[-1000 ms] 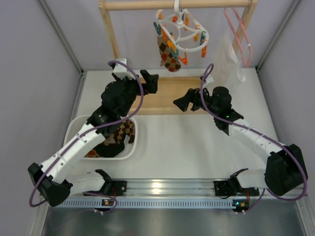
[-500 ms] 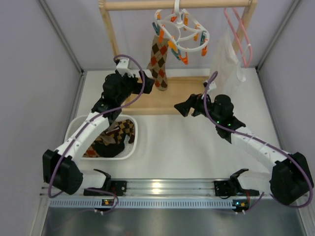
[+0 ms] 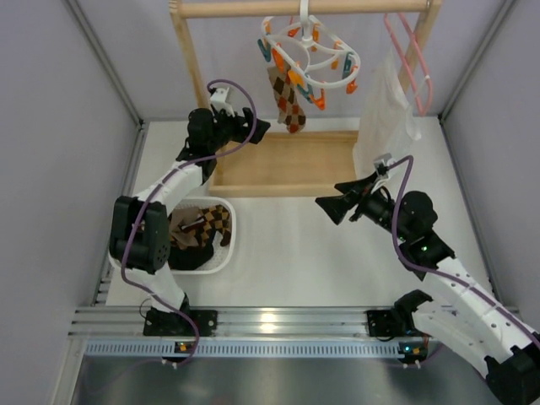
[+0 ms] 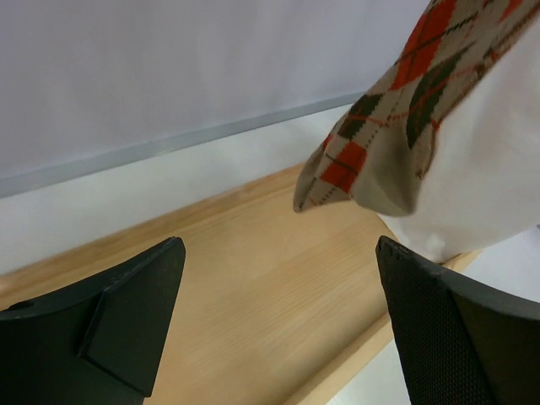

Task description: Remove the socks clipped to the hanger

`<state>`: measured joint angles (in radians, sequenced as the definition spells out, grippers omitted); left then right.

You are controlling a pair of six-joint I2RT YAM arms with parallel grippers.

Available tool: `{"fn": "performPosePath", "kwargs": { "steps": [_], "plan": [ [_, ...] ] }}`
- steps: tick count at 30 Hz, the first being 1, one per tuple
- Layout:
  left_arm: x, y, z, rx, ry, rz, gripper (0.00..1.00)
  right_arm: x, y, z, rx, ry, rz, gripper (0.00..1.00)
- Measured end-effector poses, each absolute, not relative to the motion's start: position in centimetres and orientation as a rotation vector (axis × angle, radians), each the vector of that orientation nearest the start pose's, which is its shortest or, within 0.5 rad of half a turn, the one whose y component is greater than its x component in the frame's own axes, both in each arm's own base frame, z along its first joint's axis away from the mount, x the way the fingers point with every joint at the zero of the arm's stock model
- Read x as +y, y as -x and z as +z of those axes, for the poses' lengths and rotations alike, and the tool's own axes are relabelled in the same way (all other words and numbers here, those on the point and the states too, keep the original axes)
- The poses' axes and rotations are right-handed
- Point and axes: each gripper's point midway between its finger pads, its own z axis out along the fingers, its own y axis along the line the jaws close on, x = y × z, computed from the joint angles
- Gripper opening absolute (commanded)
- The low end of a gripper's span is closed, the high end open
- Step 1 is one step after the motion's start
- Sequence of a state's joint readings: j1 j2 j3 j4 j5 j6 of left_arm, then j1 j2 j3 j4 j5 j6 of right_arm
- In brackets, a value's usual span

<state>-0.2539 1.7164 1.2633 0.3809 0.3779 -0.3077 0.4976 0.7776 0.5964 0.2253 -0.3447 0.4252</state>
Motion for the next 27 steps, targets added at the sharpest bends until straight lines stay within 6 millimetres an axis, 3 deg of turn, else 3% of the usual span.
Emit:
{"fn": "performPosePath", "kwargs": {
  "steps": [5,13,18,27],
  "plan": [
    [-23.4,-51.3,28.0,1.577,-0.364,-0.839,0.97,22.3,-23.2,28.2,1.588,0.413,1.019,0.88],
    [-26.3,-50.3,28.8,1.49,-0.447,-0.958,0.98,22.6,-21.9,28.2,1.581,0.478,1.055,0.88],
    [-27.1,-49.8,29.8,1.451,-0.454,-0.987,0.98,22.6,-21.8,28.1,1.587,0.483,1.058,0.88],
    [-25.9,-49.7,26.6,1.526,-0.352,-0.955,0.98,22.7,-21.8,28.1,1.588,0.486,1.062,0.88]
  ]
}}
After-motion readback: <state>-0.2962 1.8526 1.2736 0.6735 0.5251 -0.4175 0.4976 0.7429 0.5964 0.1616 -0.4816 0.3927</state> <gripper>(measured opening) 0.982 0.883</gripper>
